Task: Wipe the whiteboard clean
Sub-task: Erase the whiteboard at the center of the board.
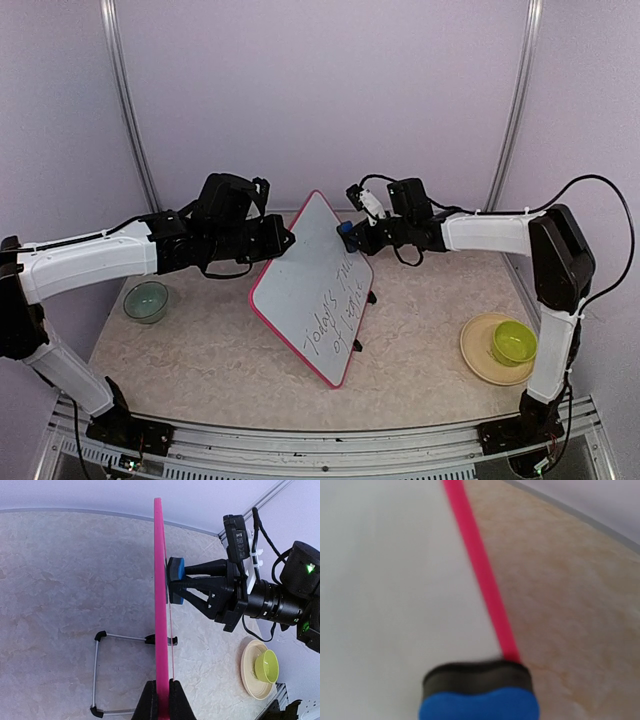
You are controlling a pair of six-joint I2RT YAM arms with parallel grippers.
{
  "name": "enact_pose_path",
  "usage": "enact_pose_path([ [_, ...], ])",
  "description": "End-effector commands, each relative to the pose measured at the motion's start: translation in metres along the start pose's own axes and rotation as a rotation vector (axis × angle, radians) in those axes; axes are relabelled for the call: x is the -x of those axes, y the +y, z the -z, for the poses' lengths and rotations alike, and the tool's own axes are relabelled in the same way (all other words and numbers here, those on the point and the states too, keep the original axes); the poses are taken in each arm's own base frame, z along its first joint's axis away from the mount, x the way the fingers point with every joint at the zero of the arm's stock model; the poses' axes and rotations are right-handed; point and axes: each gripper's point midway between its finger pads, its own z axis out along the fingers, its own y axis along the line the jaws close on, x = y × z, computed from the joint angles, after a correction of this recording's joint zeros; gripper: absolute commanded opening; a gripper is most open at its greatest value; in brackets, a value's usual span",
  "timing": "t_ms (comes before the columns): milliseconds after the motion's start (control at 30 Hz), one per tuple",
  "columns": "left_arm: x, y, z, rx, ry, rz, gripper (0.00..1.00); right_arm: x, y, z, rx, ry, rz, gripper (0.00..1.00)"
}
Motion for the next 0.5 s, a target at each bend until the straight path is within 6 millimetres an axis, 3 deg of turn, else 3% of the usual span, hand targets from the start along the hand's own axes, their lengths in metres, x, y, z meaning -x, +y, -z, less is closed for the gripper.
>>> enact_pose_path([
  [0,-0.017,-0.012,-0.005,-0.048,0.06,-0.054,0.0,-0.008,-0.006,-0.004,-0.08,-0.043,0.073,0.0],
  [300,-0.023,-0.011,-0.008,-0.049,0.075,-0.044,0.0,0.019,0.0,-0.001,-0.107,-0.133,0.12,0.0],
  [467,-0.022,-0.013,-0.008,-0.052,0.073,-0.042,0.0,0.024,0.011,-0.004,-0.091,-0.137,0.161,0.0],
])
